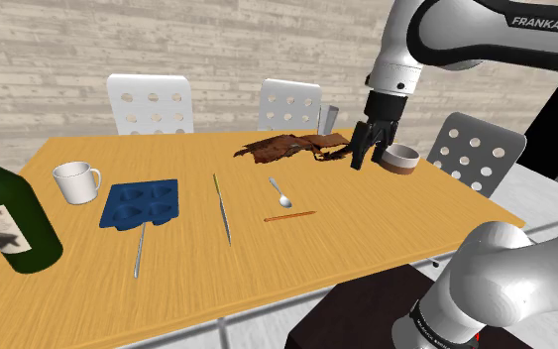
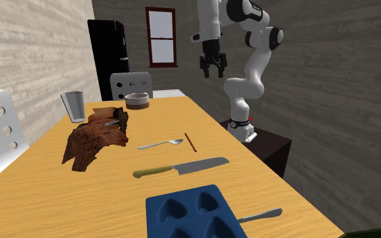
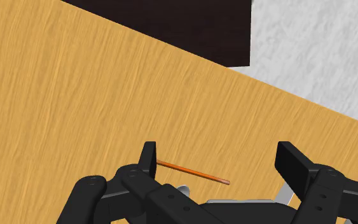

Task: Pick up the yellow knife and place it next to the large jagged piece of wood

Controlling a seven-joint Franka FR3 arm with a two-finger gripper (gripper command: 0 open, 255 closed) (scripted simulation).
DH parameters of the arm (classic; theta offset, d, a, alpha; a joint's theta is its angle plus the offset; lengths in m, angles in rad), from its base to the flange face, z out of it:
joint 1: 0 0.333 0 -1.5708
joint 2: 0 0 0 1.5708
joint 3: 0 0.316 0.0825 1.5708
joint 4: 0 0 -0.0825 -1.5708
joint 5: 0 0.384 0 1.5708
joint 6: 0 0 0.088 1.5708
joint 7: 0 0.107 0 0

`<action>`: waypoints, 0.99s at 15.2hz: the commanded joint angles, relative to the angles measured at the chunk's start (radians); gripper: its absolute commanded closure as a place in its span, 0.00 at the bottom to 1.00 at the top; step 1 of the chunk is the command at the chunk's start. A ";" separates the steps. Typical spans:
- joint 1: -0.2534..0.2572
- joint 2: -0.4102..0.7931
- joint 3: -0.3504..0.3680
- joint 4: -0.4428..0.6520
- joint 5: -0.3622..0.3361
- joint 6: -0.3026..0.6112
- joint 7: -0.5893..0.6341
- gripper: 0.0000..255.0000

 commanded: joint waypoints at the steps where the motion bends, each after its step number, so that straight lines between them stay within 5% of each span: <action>1: 0.000 0.000 0.000 0.000 0.000 0.000 0.000 0.00; 15: 0.004 0.403 0.209 0.066 0.063 0.398 0.294 0.00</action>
